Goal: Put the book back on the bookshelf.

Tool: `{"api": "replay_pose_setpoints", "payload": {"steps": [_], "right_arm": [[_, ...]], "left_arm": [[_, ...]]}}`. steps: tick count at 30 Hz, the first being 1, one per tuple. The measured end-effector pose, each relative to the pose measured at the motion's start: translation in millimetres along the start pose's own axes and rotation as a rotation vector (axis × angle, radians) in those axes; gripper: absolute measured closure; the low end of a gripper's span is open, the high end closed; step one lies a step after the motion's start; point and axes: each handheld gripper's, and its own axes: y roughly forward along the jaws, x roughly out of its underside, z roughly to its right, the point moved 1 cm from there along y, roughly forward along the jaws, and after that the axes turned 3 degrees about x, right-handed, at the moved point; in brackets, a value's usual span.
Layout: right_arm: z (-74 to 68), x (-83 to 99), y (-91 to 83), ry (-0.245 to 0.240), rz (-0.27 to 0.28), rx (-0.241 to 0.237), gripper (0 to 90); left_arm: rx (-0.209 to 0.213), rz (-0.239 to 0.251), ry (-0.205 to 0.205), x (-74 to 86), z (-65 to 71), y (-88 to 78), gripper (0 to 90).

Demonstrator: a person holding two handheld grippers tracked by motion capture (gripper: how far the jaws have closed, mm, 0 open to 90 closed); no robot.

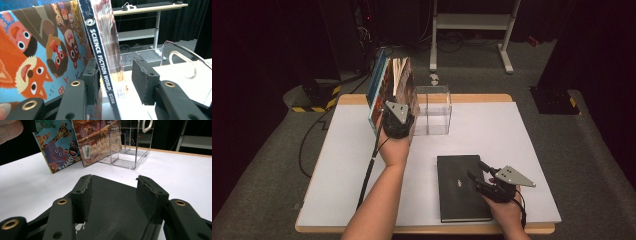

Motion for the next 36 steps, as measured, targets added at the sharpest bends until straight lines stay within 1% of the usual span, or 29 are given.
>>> {"api": "replay_pose_setpoints", "payload": {"steps": [4, 7, 12, 15, 17, 21, 25, 33, 36], "right_arm": [[0.1, 0.0, -0.1, 0.001, 0.0, 0.0, 46.4], [0.1, 0.1, 0.3, -0.001, -0.001, 0.0, 46.4], [-0.2, 0.1, 0.3, -0.003, -0.001, 0.0, 46.4], [-0.3, 0.2, 0.3, -0.003, -0.002, 0.001, 46.4], [-0.6, 0.3, 0.5, -0.001, -0.003, 0.001, 46.4], [-1.3, 0.4, 1.1, -0.006, -0.004, -0.001, 46.4], [-1.5, 0.4, 1.3, -0.007, -0.004, -0.001, 46.4], [-1.2, 0.3, 1.3, -0.008, -0.005, 0.0, 46.4], [-0.8, 0.2, 1.0, -0.008, -0.005, 0.001, 46.4]], "left_arm": [[-0.001, -0.007, 0.005, 1.1, -2.1, -1.5, 57.6], [-0.002, -0.004, 0.001, 1.6, -2.2, -3.0, 57.5], [-0.001, -0.007, 0.014, 2.7, -3.5, -7.4, 57.3], [0.006, 0.001, 0.002, 2.5, -3.6, -11.8, 57.1], [0.011, 0.004, 0.005, 2.8, -3.1, -14.7, 57.0], [0.018, 0.009, -0.002, 4.0, -3.1, -21.0, 57.0], [0.023, 0.003, 0.003, 7.0, -5.7, -25.4, 56.8], [0.05, -0.001, 0.007, 15.2, -7.3, -41.9, 54.8], [0.075, -0.004, 0.004, 18.6, -7.6, -53.3, 54.1]]}}
